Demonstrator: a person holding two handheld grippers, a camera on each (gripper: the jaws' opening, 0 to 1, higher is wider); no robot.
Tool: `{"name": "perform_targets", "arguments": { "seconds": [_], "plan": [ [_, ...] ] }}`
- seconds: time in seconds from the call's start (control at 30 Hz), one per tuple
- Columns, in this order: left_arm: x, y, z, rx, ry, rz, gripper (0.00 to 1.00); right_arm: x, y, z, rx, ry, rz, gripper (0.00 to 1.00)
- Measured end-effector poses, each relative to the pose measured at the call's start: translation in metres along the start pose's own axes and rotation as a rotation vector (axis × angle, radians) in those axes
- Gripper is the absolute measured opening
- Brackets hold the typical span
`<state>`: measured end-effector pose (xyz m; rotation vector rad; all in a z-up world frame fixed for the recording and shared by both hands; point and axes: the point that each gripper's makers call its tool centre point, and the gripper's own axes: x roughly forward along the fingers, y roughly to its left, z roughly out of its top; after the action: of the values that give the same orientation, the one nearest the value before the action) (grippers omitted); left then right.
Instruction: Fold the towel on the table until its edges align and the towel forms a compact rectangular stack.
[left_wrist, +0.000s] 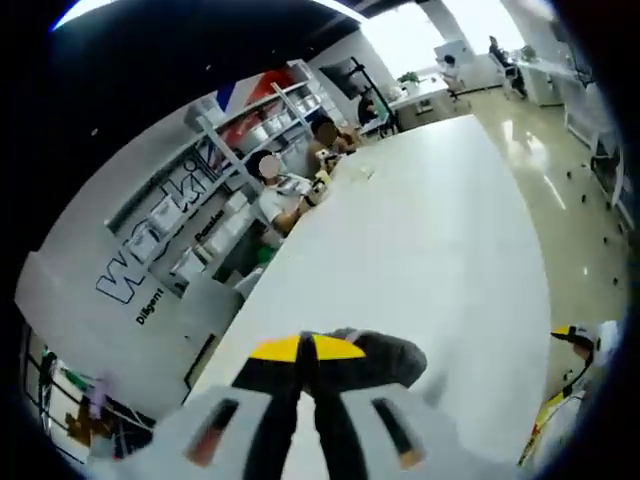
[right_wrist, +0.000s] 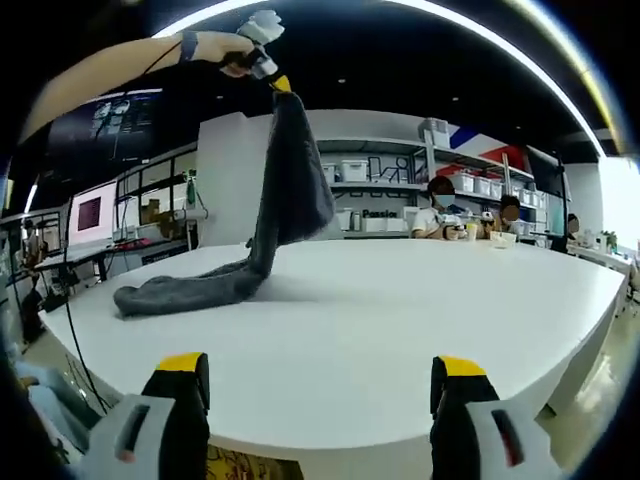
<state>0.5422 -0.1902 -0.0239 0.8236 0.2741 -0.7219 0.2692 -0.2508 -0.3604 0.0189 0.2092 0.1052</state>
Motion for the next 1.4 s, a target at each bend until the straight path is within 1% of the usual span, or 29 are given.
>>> {"name": "perform_targets", "arguments": {
  "seconds": [0.17, 0.27, 0.3, 0.47, 0.57, 0.6, 0.7, 0.77, 0.97, 1.1, 1.2, 1.33, 1.4],
  "plan": [
    [0.027, -0.043, 0.002, -0.001, -0.004, -0.079, 0.04, -0.002, -0.003, -0.002, 0.005, 0.0, -0.004, 0.96],
    [0.044, -0.071, 0.004, -0.01, -0.004, -0.136, 0.04, -0.003, -0.007, -0.003, 0.011, -0.001, -0.01, 0.96],
    [0.052, -0.083, 0.003, -0.015, -0.003, -0.159, 0.04, -0.004, -0.008, -0.004, 0.012, -0.001, -0.012, 0.96],
    [0.082, -0.125, -0.002, -0.043, 0.004, -0.246, 0.04, -0.006, -0.013, -0.005, -0.004, 0.006, -0.027, 0.96],
    [0.097, -0.153, -0.009, -0.068, 0.013, -0.309, 0.04, -0.006, -0.015, -0.007, -0.019, 0.017, -0.039, 0.96],
    [0.103, -0.161, -0.009, -0.086, 0.009, -0.325, 0.04, -0.005, -0.016, -0.008, -0.023, 0.022, -0.042, 0.96],
    [0.12, -0.186, -0.016, -0.102, 0.023, -0.37, 0.04, -0.003, -0.015, -0.012, -0.038, 0.038, -0.039, 0.97],
    [0.127, -0.202, -0.021, -0.118, 0.032, -0.41, 0.04, -0.002, -0.014, -0.011, -0.04, 0.035, -0.03, 0.97],
    [0.145, -0.243, -0.03, -0.166, 0.036, -0.501, 0.04, -0.003, -0.013, -0.01, -0.037, 0.026, -0.019, 0.97],
    [0.157, -0.269, -0.038, -0.195, 0.049, -0.538, 0.04, -0.002, -0.013, -0.012, -0.033, 0.031, -0.008, 0.97],
    [0.165, -0.294, -0.046, -0.219, 0.065, -0.581, 0.04, -0.002, -0.011, -0.012, -0.035, 0.033, 0.004, 0.97],
    [0.173, -0.317, -0.053, -0.247, 0.07, -0.62, 0.04, -0.004, -0.011, -0.012, -0.036, 0.032, 0.008, 0.97],
    [0.176, -0.327, -0.056, -0.259, 0.062, -0.64, 0.04, -0.004, -0.012, -0.013, -0.038, 0.035, 0.007, 0.97]
  ]
}}
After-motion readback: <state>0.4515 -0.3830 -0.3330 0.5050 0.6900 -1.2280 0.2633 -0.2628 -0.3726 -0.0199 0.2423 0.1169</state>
